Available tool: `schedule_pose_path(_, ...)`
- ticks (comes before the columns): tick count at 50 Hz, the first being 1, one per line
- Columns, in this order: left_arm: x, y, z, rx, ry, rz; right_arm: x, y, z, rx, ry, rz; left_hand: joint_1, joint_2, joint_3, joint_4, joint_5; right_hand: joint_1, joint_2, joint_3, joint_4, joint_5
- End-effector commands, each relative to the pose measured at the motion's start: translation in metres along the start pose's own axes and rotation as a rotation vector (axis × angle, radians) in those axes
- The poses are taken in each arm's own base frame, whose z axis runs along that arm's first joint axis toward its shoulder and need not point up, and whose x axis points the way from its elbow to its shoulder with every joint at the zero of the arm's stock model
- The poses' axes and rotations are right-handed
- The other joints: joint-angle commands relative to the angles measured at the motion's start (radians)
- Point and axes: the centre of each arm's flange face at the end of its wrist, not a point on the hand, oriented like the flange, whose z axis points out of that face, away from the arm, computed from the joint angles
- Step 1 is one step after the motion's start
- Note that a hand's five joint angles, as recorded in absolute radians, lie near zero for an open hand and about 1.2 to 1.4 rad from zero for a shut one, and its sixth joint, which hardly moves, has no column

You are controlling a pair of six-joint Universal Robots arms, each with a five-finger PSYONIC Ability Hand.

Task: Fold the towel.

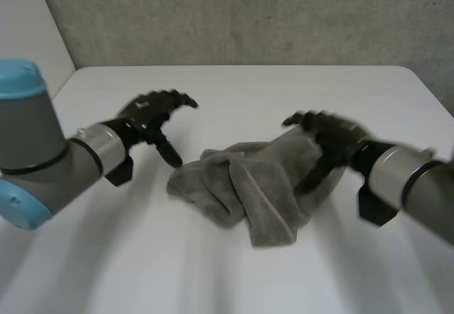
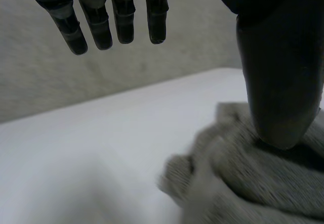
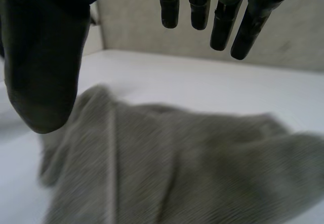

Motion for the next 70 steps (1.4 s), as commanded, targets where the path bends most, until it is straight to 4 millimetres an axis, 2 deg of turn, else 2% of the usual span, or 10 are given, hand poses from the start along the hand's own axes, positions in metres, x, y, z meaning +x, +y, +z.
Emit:
schedule_pose_path(1,0.01,0.036,0.023,-0.076,0.082,0.036,-0.021,0.064,0.03,-0.162,-0.063,-0.004,-0.059,-0.021,-0.057,-0.066,0.002,-0.056,-0.067,-0.052,-0.076,-0.062)
schedule_pose_path(10,0.022,0.068,0.036,-0.142,0.127,0.025,-0.024,0.105,0.05,-0.219,-0.025,-0.029,0.018,0.056,-0.057,-0.066,0.078,-0.034,-0.045,-0.052,-0.076,-0.04)
schedule_pose_path(17,0.035,0.091,0.042,-0.184,0.163,0.026,-0.016,0.111,0.063,-0.172,0.027,-0.051,0.659,0.697,-0.057,-0.066,0.719,0.526,0.514,-0.052,-0.076,0.52)
schedule_pose_path(23,0.04,0.085,0.04,-0.168,0.172,0.034,-0.013,0.104,0.062,-0.137,0.04,-0.052,1.095,1.133,-0.057,-0.066,1.155,1.13,1.119,-0.052,-0.076,1.124)
schedule_pose_path(32,0.046,0.049,0.027,-0.081,0.174,0.066,-0.012,0.084,0.063,-0.045,0.011,-0.075,1.095,1.133,-0.057,-0.066,1.155,1.166,1.155,-0.052,-0.076,1.16)
schedule_pose_path(43,0.031,-0.084,0.026,0.36,0.033,0.192,-0.042,-0.066,0.057,0.392,-0.035,-0.542,1.095,1.133,-0.057,-0.066,1.155,1.166,1.155,-0.052,-0.076,1.16)
schedule_pose_path(45,0.037,-0.136,0.004,0.512,0.009,0.231,-0.061,-0.135,0.027,0.639,0.001,-0.685,1.095,1.133,-0.057,-0.066,1.155,1.166,1.155,-0.052,-0.076,1.16)
schedule_pose_path(52,0.058,-0.204,-0.05,0.803,0.011,0.312,-0.082,-0.193,-0.022,0.99,0.044,-0.844,1.095,1.133,-0.057,-0.066,1.155,1.166,1.155,-0.052,-0.076,1.16)
schedule_pose_path(59,0.047,-0.177,-0.056,0.776,0.0,0.321,-0.076,-0.137,-0.015,0.848,-0.05,-0.863,1.095,1.133,-0.057,-0.066,1.155,1.166,1.155,-0.052,-0.076,1.16)
schedule_pose_path(70,0.015,-0.003,-0.032,0.253,0.044,0.291,0.002,-0.002,0.019,0.401,-0.07,-1.001,0.84,0.878,-0.057,-0.066,0.9,1.166,1.155,-0.052,-0.076,1.16)
